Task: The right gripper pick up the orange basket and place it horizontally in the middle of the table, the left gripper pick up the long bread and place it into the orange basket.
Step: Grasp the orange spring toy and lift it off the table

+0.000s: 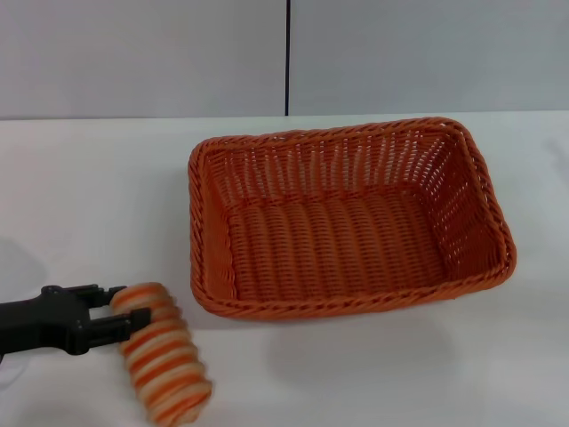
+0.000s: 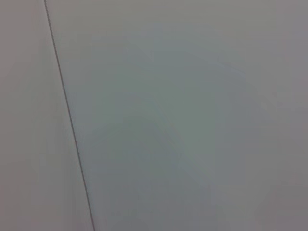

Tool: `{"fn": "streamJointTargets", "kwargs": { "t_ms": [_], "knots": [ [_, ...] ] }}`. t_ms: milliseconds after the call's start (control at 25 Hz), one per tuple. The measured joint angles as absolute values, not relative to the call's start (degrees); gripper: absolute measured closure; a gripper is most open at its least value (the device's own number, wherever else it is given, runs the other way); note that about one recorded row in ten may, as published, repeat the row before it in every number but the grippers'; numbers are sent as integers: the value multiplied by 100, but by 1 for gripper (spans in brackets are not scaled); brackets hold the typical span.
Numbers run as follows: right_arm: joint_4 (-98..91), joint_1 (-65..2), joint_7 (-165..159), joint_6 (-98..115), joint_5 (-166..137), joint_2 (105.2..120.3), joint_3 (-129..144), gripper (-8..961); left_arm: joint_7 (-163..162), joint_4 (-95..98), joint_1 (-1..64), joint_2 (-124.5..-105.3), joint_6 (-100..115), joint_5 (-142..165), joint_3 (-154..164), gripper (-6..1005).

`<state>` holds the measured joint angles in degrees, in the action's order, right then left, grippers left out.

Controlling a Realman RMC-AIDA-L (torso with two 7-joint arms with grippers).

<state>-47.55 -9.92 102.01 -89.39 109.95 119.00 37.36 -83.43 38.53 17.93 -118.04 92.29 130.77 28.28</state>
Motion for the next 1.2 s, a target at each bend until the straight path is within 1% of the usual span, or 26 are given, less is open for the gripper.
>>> {"fn": "streamJointTargets", "kwargs": {
  "t_ms": [80, 400, 480, 600, 640, 680, 920, 1120, 1200],
  "knots": [
    [-4751, -988, 10202, -8942, 10995, 11900, 3734, 440, -8265, 3843, 1759, -11810, 9213, 13062, 2806, 386],
    [-4681, -984, 10234, -8947, 10995, 11900, 3727, 440, -8261, 3855, 1708, -11813, 9202, 13056, 2793, 450],
    [-4630, -984, 10251, -8949, 10995, 11897, 3688, 440, -8260, 3856, 1695, -11812, 9231, 13012, 2780, 487],
    [-4607, -986, 10253, -8953, 10995, 11896, 3655, 440, -8260, 3856, 1695, -11812, 9231, 13012, 2780, 504],
    [-4602, -988, 10255, -8957, 10995, 11895, 3641, 440, -8256, 3865, 1648, -11798, 9304, 12830, 2770, 510],
    [-4600, -984, 10261, -8977, 10995, 11894, 3612, 440, -8239, 4054, 1523, -11721, 9731, 12439, 2696, 515],
    [-4592, -967, 10265, -9007, 10995, 11884, 3583, 440, -8188, 4349, 1427, -11629, 10324, 12327, 1986, 551],
    [-4588, -958, 10265, -9021, 10995, 11883, 3583, 440, -8320, 4521, 1352, -11470, 10732, 12280, 1115, 589],
    [-4587, -964, 10266, -9037, 10995, 11883, 3578, 440, -8457, 4532, 1382, -11453, 10924, 12154, 756, 608]
  ]
}}
